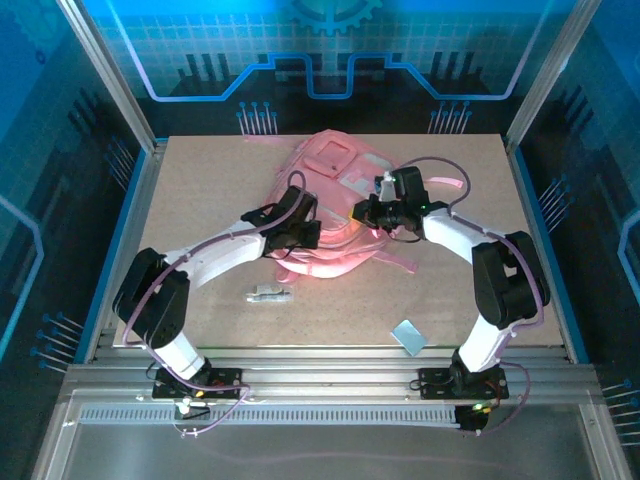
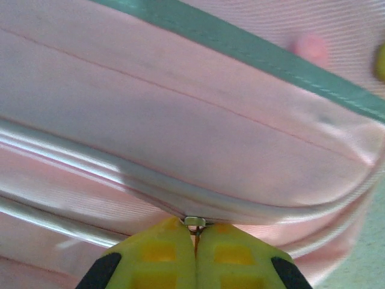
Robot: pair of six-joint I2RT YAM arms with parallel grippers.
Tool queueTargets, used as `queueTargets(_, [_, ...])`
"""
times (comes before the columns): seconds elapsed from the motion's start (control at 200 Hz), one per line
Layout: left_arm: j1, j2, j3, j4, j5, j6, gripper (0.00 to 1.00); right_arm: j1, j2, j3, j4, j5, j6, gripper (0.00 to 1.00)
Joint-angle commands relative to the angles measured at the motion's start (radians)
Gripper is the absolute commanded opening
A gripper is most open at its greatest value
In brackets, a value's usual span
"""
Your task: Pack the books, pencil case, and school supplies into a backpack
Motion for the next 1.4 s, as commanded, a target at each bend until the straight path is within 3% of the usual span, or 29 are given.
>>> queueTargets(0.0, [0.067,0.004,-0.006,-0.096,-0.051,0.202,0.00,-0.064,-0.001,0.063,-0.132,-0.008,-0.185,0.00])
queueTargets(0.075, [0.066,0.010,0.012,-0.103,-0.048,0.233,0.00,-0.084,0.031,0.117,-0.175,-0.009,-0.232,0.00])
queueTargets(0.145, [0.049,-0.006,0.025,-0.120,0.035,0.208,0.00,-0.105,0.066,0.175,-0.191,0.004,-0.245,0.00])
queueTargets(0.215, [-0.002,-0.038,0.022,-0.098,0.115,0.173,0.00,-0.126,0.107,0.244,-0.204,0.019,-0.252,0.00])
queueTargets(0.31, [-0.092,-0.039,0.056,-0.081,0.120,0.133,0.00,-0.147,0.153,0.347,-0.253,0.045,-0.225,0.00])
queueTargets(0.34, [-0.114,-0.028,0.073,-0.074,0.108,0.121,0.00,-0.152,0.158,0.371,-0.267,0.047,-0.208,0.09])
queueTargets(0.45, [-0.142,0.044,0.166,-0.058,0.134,0.045,0.00,-0.155,0.104,0.359,-0.290,0.058,-0.133,0.69])
queueTargets(0.495, [-0.144,0.076,0.209,-0.058,0.164,0.019,0.00,-0.155,0.056,0.320,-0.288,0.056,-0.111,0.78])
queueTargets(0.585, [-0.153,0.120,0.268,-0.056,0.162,-0.013,0.00,-0.153,-0.070,0.213,-0.298,0.104,-0.063,0.86])
queueTargets(0.725, [-0.154,0.151,0.292,-0.025,0.190,-0.039,0.00,-0.146,-0.244,-0.004,-0.211,0.069,0.066,0.85])
queueTargets(0.865, [-0.156,0.190,0.337,-0.045,0.218,-0.028,0.00,-0.124,-0.317,-0.134,-0.119,0.017,0.187,0.83])
queueTargets(1.166, [-0.182,0.169,0.286,0.018,0.263,-0.023,0.00,-0.054,-0.232,-0.190,0.119,0.038,0.341,0.71])
queueTargets(1.246, [-0.187,0.156,0.268,0.027,0.270,-0.024,0.00,-0.042,-0.182,-0.174,0.135,0.069,0.352,0.59])
queueTargets(1.391, [-0.187,0.132,0.258,-0.005,0.237,-0.006,0.00,-0.036,-0.123,-0.157,0.157,0.069,0.371,0.21])
